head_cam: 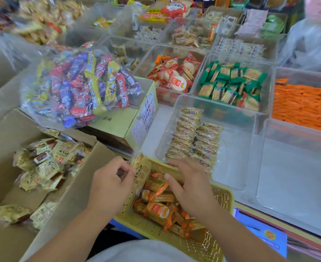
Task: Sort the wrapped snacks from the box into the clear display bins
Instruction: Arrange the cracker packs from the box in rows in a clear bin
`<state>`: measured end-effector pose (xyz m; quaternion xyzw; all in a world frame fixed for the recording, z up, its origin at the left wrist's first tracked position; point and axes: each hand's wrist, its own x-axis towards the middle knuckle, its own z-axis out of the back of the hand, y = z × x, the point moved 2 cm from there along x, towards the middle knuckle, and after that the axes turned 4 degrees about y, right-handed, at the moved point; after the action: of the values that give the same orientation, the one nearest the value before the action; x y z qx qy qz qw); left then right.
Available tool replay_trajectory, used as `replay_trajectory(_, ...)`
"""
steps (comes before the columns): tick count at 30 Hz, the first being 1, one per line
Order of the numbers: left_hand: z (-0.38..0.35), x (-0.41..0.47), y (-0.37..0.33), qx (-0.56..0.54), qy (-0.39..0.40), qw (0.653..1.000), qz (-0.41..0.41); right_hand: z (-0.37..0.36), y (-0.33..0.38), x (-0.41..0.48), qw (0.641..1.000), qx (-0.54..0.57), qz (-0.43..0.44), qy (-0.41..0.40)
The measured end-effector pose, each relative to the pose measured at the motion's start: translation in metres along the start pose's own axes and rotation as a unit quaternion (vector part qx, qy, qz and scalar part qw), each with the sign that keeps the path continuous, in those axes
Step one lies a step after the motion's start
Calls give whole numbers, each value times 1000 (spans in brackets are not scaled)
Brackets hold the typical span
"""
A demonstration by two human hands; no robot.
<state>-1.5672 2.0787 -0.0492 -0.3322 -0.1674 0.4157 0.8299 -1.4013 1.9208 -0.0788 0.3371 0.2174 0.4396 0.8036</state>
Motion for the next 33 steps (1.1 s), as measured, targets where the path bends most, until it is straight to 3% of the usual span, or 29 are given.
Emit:
replay_trajectory(2, 6, 3, -22, -27, -24, 999, -21, 2, 15, -4, 980, 187, -59, 36)
replay_trajectory(5, 3, 11, -57, -15, -15, 995, -94, 2, 31, -4, 863, 469, -145, 116)
replay_trajectory(8, -20, 17, -82, 58, 77, 973, -210, 11, 32, 6, 781, 601, -140, 93)
replay_trajectory(11, -45, 27, -93, 65, 155, 935, -311, 25, 11, 18, 754, 627, -197, -3)
replay_trajectory(13, -57, 40, -90, 45, 171, 932, -315, 34, -12, 26, 766, 603, -214, -54)
replay_trajectory(15, -69, 61, -79, 77, 170, 953, -239, 50, -37, 38, 811, 531, -220, -110)
replay_trajectory(17, -83, 82, -59, 128, 179, 966, -133, 74, -66, 53, 878, 380, -239, -166)
replay_trajectory(19, -97, 96, -39, 164, 235, 957, -37, 101, -94, 73, 935, 189, -230, -191)
replay_trajectory(21, -109, 104, -25, 200, 293, 935, 15, 126, -115, 98, 963, 14, -185, -193)
replay_trajectory(24, -120, 106, -13, 249, 315, 916, 22, 142, -142, 137, 966, -159, -125, -161)
replay_trajectory(27, -122, 106, -10, 255, 298, 920, 2, 133, -165, 171, 941, -302, -141, -63)
replay_trajectory(31, -122, 107, -8, 245, 291, 925, -15, 105, -194, 199, 938, -267, -182, 124)
replay_trajectory(33, -122, 108, -8, 245, 287, 926, -26, 96, -203, 207, 937, -228, -200, 174)
